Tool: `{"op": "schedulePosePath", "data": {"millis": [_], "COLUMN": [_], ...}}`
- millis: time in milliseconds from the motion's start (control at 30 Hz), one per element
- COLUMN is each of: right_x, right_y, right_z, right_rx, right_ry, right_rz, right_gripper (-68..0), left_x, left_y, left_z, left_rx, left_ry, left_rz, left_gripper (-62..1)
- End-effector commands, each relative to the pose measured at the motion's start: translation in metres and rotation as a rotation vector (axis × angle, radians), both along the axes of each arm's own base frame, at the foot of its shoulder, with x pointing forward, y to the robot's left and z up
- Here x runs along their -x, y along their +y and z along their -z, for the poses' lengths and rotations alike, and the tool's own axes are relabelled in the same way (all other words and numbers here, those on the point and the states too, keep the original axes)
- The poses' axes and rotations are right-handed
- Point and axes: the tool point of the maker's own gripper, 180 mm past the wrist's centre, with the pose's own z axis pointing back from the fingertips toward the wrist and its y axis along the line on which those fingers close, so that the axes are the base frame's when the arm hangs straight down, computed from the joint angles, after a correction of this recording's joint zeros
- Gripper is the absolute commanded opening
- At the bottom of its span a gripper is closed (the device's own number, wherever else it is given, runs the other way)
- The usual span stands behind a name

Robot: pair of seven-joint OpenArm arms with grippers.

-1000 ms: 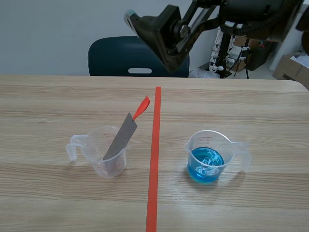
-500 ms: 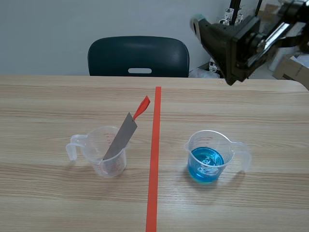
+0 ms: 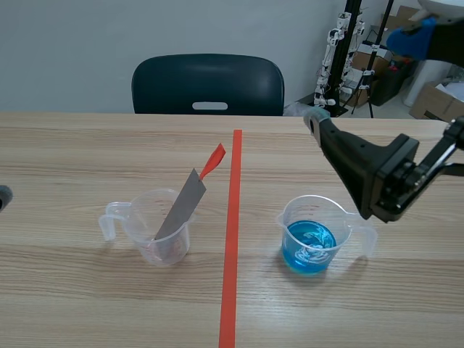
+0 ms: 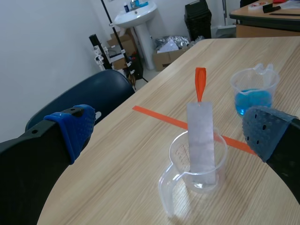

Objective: Do the redox reaction experiment. return to the home posture

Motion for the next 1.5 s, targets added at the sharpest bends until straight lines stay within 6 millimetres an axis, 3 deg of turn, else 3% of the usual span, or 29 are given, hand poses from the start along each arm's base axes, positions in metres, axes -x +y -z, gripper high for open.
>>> {"op": "schedulePosePath", "data": {"millis": [0,167,400,533,700,833,1167,1467], "right_x": [0.002,0.005,-0.004,-0.006,-0.015,-0.019,0.008,0.017], "right_y": [-0.002,-0.013,-0.046,-0.046,-0.053,-0.064,-0.061,-0.058], "right_z": [-0.006,0.0,-0.014,-0.017,-0.019,-0.01,0.029,0.051], "right_rx": [-0.015,-0.003,0.047,0.106,0.122,0.133,0.162,0.167], "right_ry": [-0.025,-0.003,-0.063,-0.083,-0.044,0.008,0.145,0.222], "right_rz": [0.003,0.039,0.142,0.111,0.129,0.188,0.155,0.139], "right_gripper": [0.4,0.4,0.4,0.4,0.4,0.4,0.4,0.4], "left_x": [0.0,-0.005,-0.005,-0.008,-0.014,-0.018,-0.028,-0.029], "left_y": [-0.005,-0.012,-0.023,-0.031,-0.045,-0.051,-0.05,-0.05], "left_z": [-0.006,-0.006,-0.002,0.001,0.019,0.023,0.027,0.027], "left_rx": [0.029,0.021,0.044,0.036,-0.076,-0.109,-0.15,-0.153], "left_ry": [-0.006,0.009,0.037,0.036,0.047,0.039,0.041,0.043], "left_rz": [0.025,0.054,0.087,0.105,0.135,0.148,0.119,0.117], "left_gripper": [1.4,1.4,1.4,1.4,1.4,1.4,1.4,1.4]}}
